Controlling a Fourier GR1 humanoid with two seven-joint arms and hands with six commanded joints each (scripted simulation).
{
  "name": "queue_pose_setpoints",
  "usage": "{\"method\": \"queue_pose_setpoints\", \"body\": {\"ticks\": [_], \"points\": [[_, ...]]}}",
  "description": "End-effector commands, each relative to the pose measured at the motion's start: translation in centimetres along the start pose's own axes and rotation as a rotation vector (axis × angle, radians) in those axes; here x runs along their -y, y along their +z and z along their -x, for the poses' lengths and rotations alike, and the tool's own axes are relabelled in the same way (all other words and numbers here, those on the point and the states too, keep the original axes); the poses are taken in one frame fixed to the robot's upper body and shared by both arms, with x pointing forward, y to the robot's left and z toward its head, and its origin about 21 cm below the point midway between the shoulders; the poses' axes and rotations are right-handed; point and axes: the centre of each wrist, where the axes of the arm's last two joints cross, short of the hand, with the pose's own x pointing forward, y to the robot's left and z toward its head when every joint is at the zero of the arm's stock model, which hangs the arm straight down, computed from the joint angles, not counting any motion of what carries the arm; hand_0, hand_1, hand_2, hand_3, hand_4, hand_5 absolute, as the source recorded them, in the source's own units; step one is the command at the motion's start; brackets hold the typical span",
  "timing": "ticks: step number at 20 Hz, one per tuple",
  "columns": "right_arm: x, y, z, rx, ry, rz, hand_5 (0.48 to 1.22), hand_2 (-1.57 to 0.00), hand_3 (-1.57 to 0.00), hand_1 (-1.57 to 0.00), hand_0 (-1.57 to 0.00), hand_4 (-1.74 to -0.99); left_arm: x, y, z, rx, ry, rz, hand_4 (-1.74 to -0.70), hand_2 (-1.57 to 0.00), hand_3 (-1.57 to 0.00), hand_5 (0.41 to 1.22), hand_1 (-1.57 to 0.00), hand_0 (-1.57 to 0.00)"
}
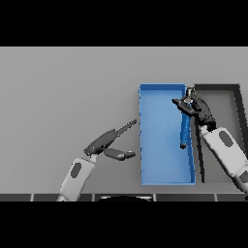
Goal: Pick up the blue pipe and place it into the blue bin.
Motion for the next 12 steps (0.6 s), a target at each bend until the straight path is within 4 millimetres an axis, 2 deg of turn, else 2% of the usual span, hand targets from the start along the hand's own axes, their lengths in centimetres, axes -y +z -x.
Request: {"method": "queue_pose_setpoints", "body": {"ticks": [1,3,5,12], "points": [[-0.1,0.0,-0.2,-0.016,0.062,-0.026,1.137,-0.35,-0.21,-0.35,-0.38,-1.219,0.1,0.0,-0.1,-0.004,-0.001,0.001,-0.88,0.0,0.0,0.43,0.0,0.0],[-0.7,0.4,-0.8,-0.009,0.181,-0.077,1.03,-0.22,-0.13,-0.22,-0.24,-1.142,0.3,-0.4,-0.2,-0.012,0.006,0.006,-0.88,0.0,0.0,0.429,0.0,0.0],[-0.7,0.2,-0.3,-0.052,0.213,-0.087,0.934,-0.14,-0.08,-0.14,-0.16,-1.083,0.6,-0.2,-0.1,-0.008,0.003,0.002,-0.89,0.0,0.0,0.428,0.0,0.0],[-0.9,-0.2,0.5,-0.116,0.276,-0.088,0.734,-0.03,-0.02,-0.03,-0.03,-1.038,0.4,0.0,0.0,-0.003,-0.004,-0.003,-0.89,0.0,0.0,0.429,0.0,0.0]]}}
